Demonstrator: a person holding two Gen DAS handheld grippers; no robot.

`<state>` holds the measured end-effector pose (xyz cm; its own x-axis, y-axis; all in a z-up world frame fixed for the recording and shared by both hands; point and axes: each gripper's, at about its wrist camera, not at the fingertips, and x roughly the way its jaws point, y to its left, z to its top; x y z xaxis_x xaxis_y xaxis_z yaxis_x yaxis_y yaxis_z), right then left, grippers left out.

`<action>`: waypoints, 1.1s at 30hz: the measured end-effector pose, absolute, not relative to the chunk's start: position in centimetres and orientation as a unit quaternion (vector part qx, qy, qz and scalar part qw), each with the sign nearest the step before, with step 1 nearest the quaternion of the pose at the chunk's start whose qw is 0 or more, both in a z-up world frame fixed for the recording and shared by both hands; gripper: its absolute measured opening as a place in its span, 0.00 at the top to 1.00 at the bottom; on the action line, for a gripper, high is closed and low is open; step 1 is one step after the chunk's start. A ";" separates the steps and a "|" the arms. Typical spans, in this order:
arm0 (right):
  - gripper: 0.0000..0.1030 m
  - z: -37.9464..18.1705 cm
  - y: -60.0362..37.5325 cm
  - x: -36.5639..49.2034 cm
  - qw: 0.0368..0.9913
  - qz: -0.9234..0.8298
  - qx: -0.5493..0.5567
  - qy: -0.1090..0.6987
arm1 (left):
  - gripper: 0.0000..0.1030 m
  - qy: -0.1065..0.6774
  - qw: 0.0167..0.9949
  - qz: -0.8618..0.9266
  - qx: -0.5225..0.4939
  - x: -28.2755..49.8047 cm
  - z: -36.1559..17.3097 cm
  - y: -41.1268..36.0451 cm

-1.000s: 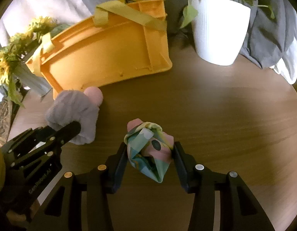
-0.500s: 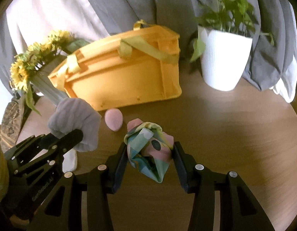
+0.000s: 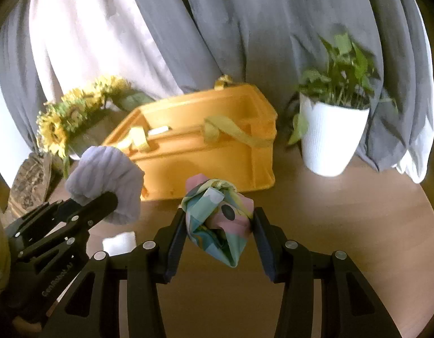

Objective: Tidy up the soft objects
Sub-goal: 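Lift the headband and teal cloth and carry both over the orange crate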

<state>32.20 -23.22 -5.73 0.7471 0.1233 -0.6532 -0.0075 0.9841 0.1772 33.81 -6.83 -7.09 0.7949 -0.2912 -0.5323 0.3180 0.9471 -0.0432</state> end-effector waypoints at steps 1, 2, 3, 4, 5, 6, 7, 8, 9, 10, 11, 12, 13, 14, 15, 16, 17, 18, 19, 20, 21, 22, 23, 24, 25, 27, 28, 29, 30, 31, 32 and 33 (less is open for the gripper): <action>0.54 -5.4 -23.2 32.2 0.933 0.036 0.082 0.349 | 0.74 0.273 0.948 -0.160 0.024 33.8 -6.7 -6.7; 0.54 -5.0 -23.2 32.2 0.935 0.037 0.082 0.344 | 0.74 0.267 0.950 -0.159 0.023 33.7 -6.2 -6.6; 0.54 -4.6 -23.1 32.3 0.937 0.038 0.083 0.338 | 0.74 0.263 0.952 -0.157 0.022 33.7 -5.9 -6.5; 0.54 -4.1 -23.0 32.3 0.939 0.039 0.083 0.331 | 0.74 0.259 0.953 -0.156 0.022 33.7 -5.5 -6.4; 0.54 -3.7 -23.0 32.3 0.942 0.039 0.083 0.324 | 0.74 0.254 0.955 -0.154 0.020 33.6 -5.1 -6.3; 0.54 -3.4 -22.9 32.4 0.943 0.040 0.083 0.319 | 0.74 0.248 0.956 -0.153 0.018 33.6 -4.8 -6.2; 0.54 -3.0 -22.9 32.5 0.946 0.039 0.082 0.312 | 0.74 0.244 0.958 -0.151 0.017 33.6 -4.5 -6.0; 0.54 -2.5 -22.8 32.6 0.948 0.040 0.082 0.304 | 0.74 0.240 0.959 -0.151 0.016 33.6 -4.1 -5.9; 0.54 -2.2 -22.7 32.7 0.950 0.040 0.081 0.298 | 0.74 0.236 0.960 -0.149 0.015 33.6 -3.9 -5.8; 0.54 -1.8 -22.7 32.8 0.952 0.040 0.081 0.292 | 0.74 0.233 0.961 -0.147 0.014 33.7 -3.6 -5.6; 0.54 -1.5 -22.7 32.8 0.954 0.041 0.082 0.287 | 0.74 0.229 0.962 -0.146 0.013 33.7 -3.4 -5.5; 0.54 -1.1 -22.6 33.0 0.956 0.042 0.083 0.280 | 0.74 0.225 0.964 -0.144 0.011 33.7 -3.1 -5.3; 0.54 -0.8 -22.5 33.1 0.957 0.043 0.082 0.275 | 0.74 0.222 0.965 -0.142 0.011 33.8 -2.9 -5.2; 0.54 -0.5 -22.5 33.2 0.958 0.044 0.082 0.270 | 0.74 0.219 0.966 -0.141 0.011 33.9 -2.7 -5.1; 0.54 -0.1 -22.4 33.4 0.960 0.045 0.082 0.264 | 0.74 0.215 0.967 -0.139 0.010 34.0 -2.4 -5.1; 0.54 0.1 -22.3 33.5 0.961 0.047 0.081 0.260 | 0.74 0.213 0.967 -0.138 0.008 34.1 -2.3 -5.0; 0.54 0.4 -22.3 33.5 0.962 0.048 0.080 0.255 | 0.74 0.210 0.968 -0.137 0.007 34.2 -2.1 -4.9; 0.54 0.7 -22.2 33.7 0.964 0.051 0.079 0.250 | 0.74 0.207 0.969 -0.135 0.006 34.3 -1.8 -4.7; 0.54 0.9 -22.2 33.8 0.964 0.053 0.079 0.247 | 0.74 0.203 0.970 -0.133 0.006 34.4 -1.6 -4.7; 0.54 1.1 -22.1 34.0 0.965 0.054 0.079 0.243 | 0.74 0.201 0.971 -0.132 0.006 34.5 -1.4 -4.6; 0.54 1.4 -22.0 34.1 0.966 0.056 0.079 0.239 | 0.74 0.197 0.972 -0.130 0.006 34.6 -1.2 -4.6; 0.54 1.6 -22.0 34.3 0.967 0.057 0.078 0.236 | 0.74 0.194 0.973 -0.128 0.007 34.7 -1.0 -4.5; 0.54 1.8 -22.0 34.5 0.968 0.057 0.078 0.233 | 0.74 0.190 0.974 -0.127 0.008 34.8 -0.8 -4.5; 0.54 2.0 -22.0 34.7 0.968 0.058 0.077 0.230 | 0.74 0.187 0.974 -0.125 0.008 35.0 -0.6 -4.4; 0.54 2.1 -22.0 34.8 0.969 0.059 0.077 0.228 | 0.74 0.184 0.975 -0.124 0.009 35.1 -0.4 -4.4; 0.54 2.5 -21.9 35.3 0.970 0.061 0.076 0.221 | 0.74 0.178 0.976 -0.123 0.010 35.4 -0.1 -4.3; 0.54 2.6 -21.9 35.5 0.971 0.061 0.075 0.219 | 0.74 0.176 0.977 -0.122 0.010 35.6 0.0 -4.3; 0.54 2.7 -21.8 35.6 0.971 0.062 0.075 0.217 | 0.74 0.173 0.977 -0.121 0.010 35.8 0.2 -4.2; 0.54 2.9 -21.8 35.9 0.972 0.062 0.074 0.215 | 0.74 0.172 0.978 -0.120 0.010 35.9 0.2 -4.2; 0.54 3.0 -21.8 36.1 0.972 0.062 0.075 0.214 | 0.74 0.170 0.978 -0.120 0.010 36.1 0.3 -4.2; 0.54 3.1 -21.8 36.4 0.973 0.062 0.075 0.212 | 0.74 0.168 0.978 -0.119 0.010 36.2 0.3 -4.1; 0.54 3.2 -21.9 36.5 0.973 0.062 0.074 0.210 | 0.74 0.167 0.979 -0.118 0.010 36.4 0.4 -4.1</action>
